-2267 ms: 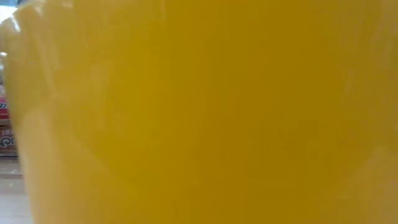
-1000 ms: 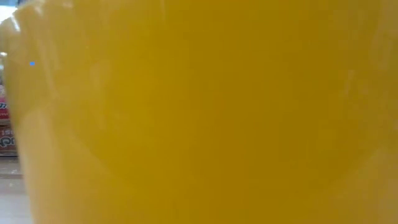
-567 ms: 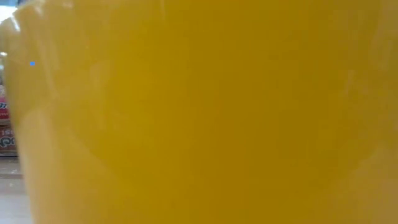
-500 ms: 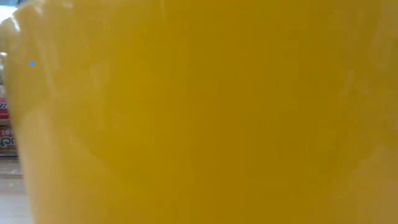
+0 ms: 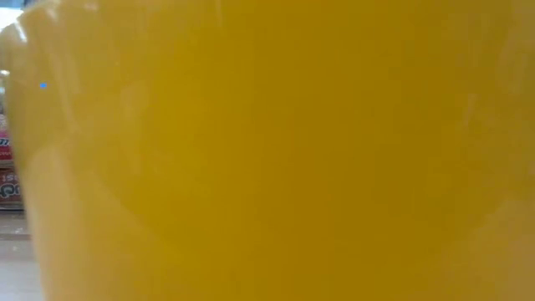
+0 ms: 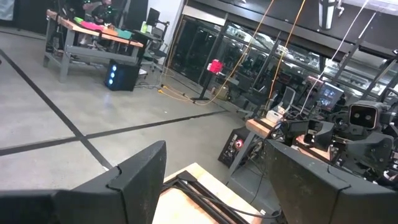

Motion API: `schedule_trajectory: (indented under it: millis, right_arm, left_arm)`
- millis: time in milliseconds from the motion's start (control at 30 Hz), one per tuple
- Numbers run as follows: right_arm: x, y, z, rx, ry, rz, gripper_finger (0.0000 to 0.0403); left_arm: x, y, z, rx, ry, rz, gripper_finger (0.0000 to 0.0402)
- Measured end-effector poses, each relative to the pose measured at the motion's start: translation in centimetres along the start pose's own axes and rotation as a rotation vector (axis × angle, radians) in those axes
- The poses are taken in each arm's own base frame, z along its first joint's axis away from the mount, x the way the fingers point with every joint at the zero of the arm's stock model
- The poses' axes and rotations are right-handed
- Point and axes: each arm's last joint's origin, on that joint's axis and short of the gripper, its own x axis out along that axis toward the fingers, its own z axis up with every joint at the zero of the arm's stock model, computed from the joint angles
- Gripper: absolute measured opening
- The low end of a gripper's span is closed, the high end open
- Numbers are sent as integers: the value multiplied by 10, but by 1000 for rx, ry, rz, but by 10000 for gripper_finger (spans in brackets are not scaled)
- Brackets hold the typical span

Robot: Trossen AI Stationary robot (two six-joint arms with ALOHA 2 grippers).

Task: Pick & Place Food Item
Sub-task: Put the left gold spoon into the white bin

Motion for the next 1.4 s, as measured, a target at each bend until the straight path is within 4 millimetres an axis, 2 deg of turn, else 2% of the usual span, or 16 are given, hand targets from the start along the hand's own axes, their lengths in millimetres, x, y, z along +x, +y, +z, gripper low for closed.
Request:
schedule_trajectory:
  millis: [533, 733, 933, 1100, 1300, 1400]
  right_arm:
    - [0, 0, 0, 0, 0, 0, 235]
    - [0, 0, 0, 3, 0, 0, 235]
    - [0, 0, 0, 3, 0, 0, 235]
    - [0, 0, 0, 2, -1, -2, 235]
    - [0, 0, 0, -1, -9, -18, 235]
    - [0, 0, 0, 0, -11, -21, 235]
  left_arm:
    - [0, 0, -1, 12, 6, 2, 264]
    - [-1, 8, -15, 114, 150, 60, 264]
    - [0, 34, -35, -6, 347, 258, 264]
    - [-2, 58, -52, -198, 476, 484, 264]
    - [14, 70, -72, -376, 495, 609, 264]
    - [26, 76, -90, -457, 529, 667, 264]
